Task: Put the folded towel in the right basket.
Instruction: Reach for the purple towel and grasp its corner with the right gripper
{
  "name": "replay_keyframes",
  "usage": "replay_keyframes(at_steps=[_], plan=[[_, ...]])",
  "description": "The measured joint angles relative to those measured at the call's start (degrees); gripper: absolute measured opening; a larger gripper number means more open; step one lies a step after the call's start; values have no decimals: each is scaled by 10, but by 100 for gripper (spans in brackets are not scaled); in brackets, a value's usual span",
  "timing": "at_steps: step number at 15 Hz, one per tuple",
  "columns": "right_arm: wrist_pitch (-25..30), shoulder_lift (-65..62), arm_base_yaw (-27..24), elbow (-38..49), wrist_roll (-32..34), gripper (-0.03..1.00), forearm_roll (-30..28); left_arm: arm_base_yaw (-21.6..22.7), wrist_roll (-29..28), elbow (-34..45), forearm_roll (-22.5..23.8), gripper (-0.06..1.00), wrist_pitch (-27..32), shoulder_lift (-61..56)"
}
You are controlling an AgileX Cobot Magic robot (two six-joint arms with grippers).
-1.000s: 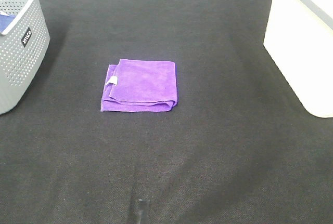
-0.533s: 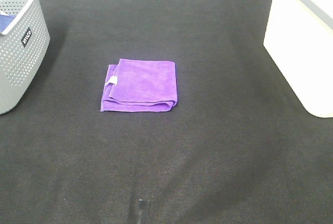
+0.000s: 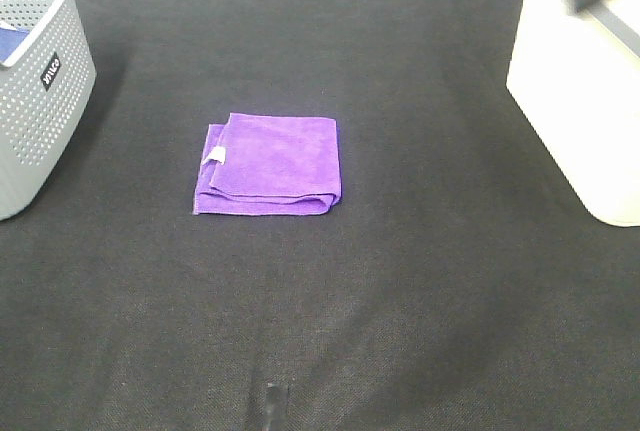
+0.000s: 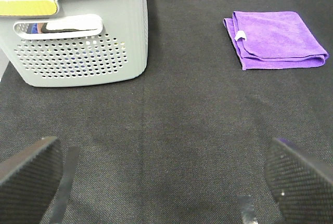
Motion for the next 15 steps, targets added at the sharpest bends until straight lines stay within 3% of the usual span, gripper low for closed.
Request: replay_keyframes(at_steps=[3,5,8,15], plan=[[-77,155,75,-73,-23,97,57,0,0,0,0,99,0,0],[-89,298,115,-150,-22,96,107,0,0,0,0,99,0,0],[-89,446,119,-246,-25,96,146,0,0,0,0,99,0,0],[-69,642,119,-382,-36,96,154,0,0,0,0,99,0,0]])
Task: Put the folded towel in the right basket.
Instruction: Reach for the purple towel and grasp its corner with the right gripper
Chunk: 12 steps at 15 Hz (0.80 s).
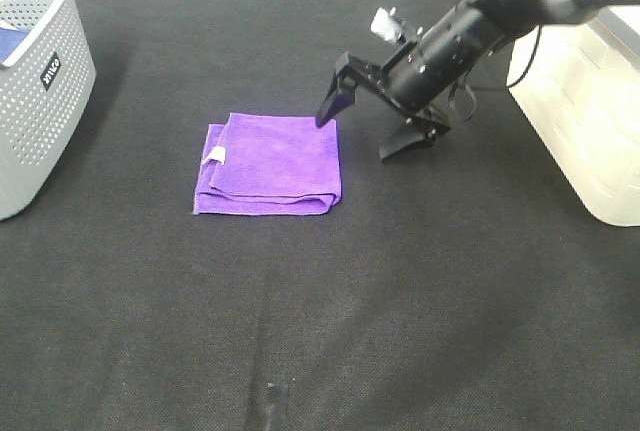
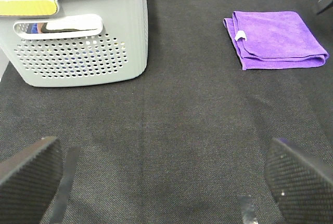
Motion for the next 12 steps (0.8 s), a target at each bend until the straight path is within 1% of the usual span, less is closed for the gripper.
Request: replay_keyframes(at_steps=[6,9,10,12], plan=[[7,27,0,-21,-1,96,14,0,0,0,0,99,0,0],[13,44,1,-29,-1,92,45,0,0,0,0,99,0,0],[10,48,8,-30,-1,90,52,0,0,0,0,99,0,0],[-15,57,38,-31,-2,85,76,0,0,0,0,99,0,0]])
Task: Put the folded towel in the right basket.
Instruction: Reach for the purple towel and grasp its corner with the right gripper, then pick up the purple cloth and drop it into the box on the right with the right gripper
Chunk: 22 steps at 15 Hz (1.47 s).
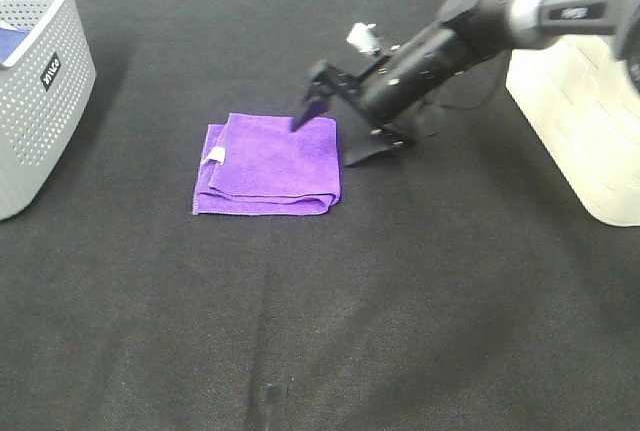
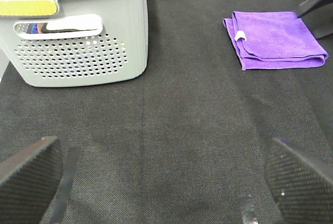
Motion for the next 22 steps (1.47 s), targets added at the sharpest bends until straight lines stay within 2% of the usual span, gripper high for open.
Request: replay_keyframes(at_steps=[1,4,5,6,9,12,14,15,16,17,18,19,20,21,22], plan=[[-8,6,14,-4,0,82,13,0,0,0,0,99,0,0],[-19,29,53,-25,0,62,28,0,0,0,0,99,0,0],[-23,34,53,-27,1,45,23,0,1,0,0,99,0,0],[-23,37,50,-33,1,34,14,0,1,0,0,99,0,0],[-14,43,49,-61,4,6,-28,0,2,0,0,99,0,0],[11,38,54,-103,4,7,-85,0,2,0,0,99,0,0],[65,17,54,-158,12,7,-131,0,2,0,0,99,0,0],[65,17,54,-158,12,7,-131,0,2,0,0,99,0,0],[155,-23,54,-267,28,7,-226,0,2,0,0,99,0,0],[176,-36,54,-311,30,7,-268,0,2,0,0,99,0,0],[182,-46,50,-347,37,7,-307,0,2,0,0,99,0,0],[182,-46,50,-347,37,7,-307,0,2,0,0,99,0,0],[186,-77,11,-396,50,7,-338,0,2,0,0,99,0,0],[186,-77,11,-396,50,7,-338,0,2,0,0,99,0,0],[186,-97,-19,-403,51,7,-348,0,2,0,0,99,0,0]])
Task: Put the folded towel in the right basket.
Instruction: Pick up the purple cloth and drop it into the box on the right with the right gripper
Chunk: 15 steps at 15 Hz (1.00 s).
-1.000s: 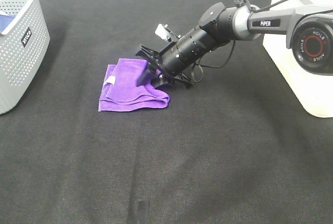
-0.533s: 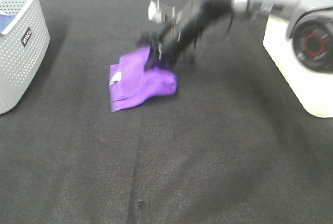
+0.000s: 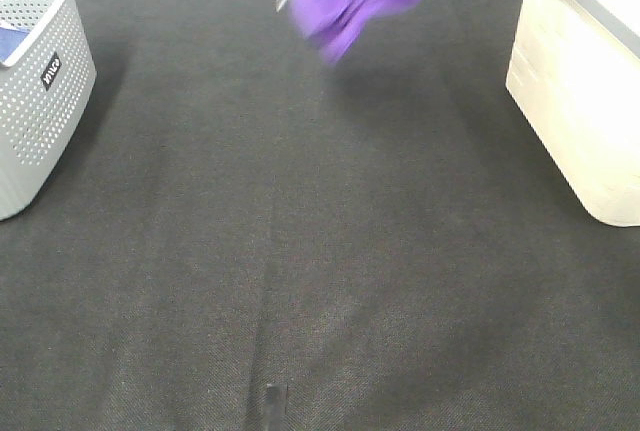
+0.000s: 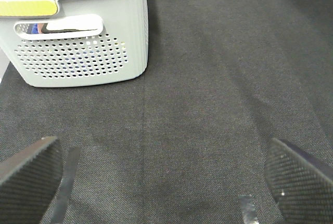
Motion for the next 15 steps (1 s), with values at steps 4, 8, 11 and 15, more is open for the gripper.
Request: replay_keyframes(at_steps=[4,8,11,15], plan=[[1,-74,-159,-2,1,7,-41,0,0,0,0,99,0,0],[1,-85,-278,29,1,7,-57,0,0,0,0,99,0,0],[6,-85,-300,119,1,7,-91,0,0,0,0,99,0,0],[-6,-85,-299,201,-1,24,-85,0,0,0,0,99,0,0]])
